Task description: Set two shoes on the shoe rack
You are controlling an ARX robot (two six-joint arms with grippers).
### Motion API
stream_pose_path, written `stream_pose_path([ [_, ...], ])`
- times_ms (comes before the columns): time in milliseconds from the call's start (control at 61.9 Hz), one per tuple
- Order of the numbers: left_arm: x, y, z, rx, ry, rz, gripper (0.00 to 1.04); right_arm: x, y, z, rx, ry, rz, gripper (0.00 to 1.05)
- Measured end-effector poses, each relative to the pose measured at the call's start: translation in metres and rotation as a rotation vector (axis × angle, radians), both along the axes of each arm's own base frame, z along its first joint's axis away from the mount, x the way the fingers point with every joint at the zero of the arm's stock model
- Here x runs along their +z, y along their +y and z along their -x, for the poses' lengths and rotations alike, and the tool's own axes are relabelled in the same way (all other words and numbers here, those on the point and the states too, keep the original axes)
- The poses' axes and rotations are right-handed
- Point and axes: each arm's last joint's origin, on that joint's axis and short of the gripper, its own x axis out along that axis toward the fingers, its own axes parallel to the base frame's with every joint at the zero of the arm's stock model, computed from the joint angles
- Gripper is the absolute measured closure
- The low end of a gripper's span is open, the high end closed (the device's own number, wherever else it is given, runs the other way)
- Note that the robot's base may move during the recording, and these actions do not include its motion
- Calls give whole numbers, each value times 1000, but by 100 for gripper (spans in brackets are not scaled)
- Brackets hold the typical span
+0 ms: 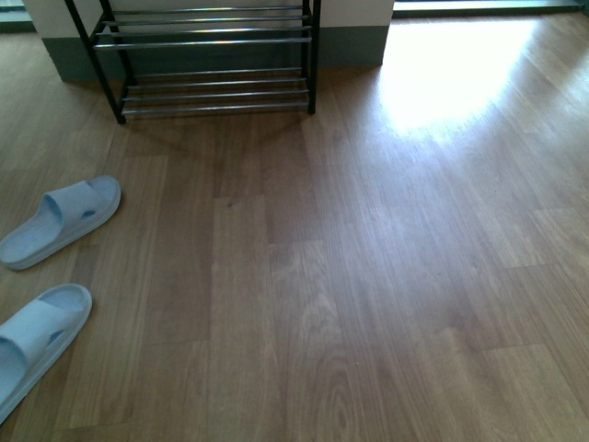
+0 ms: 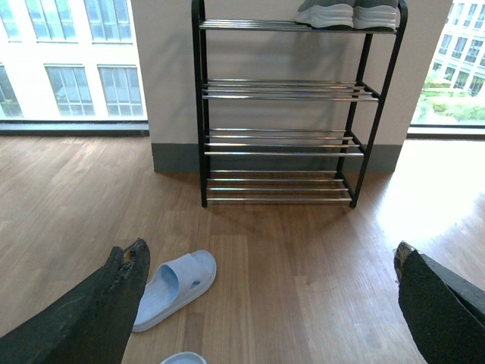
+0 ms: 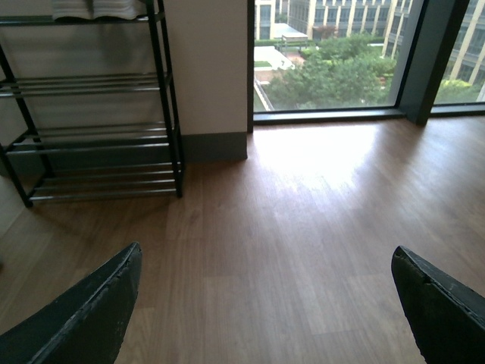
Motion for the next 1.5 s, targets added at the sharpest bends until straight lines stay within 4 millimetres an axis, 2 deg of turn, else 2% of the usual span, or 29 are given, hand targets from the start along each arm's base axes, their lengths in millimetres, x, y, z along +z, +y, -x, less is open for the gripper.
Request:
stream_pose_path([
  [1502, 0, 0, 0, 2, 0, 0, 9, 0, 0, 0, 3, 0, 0, 9],
])
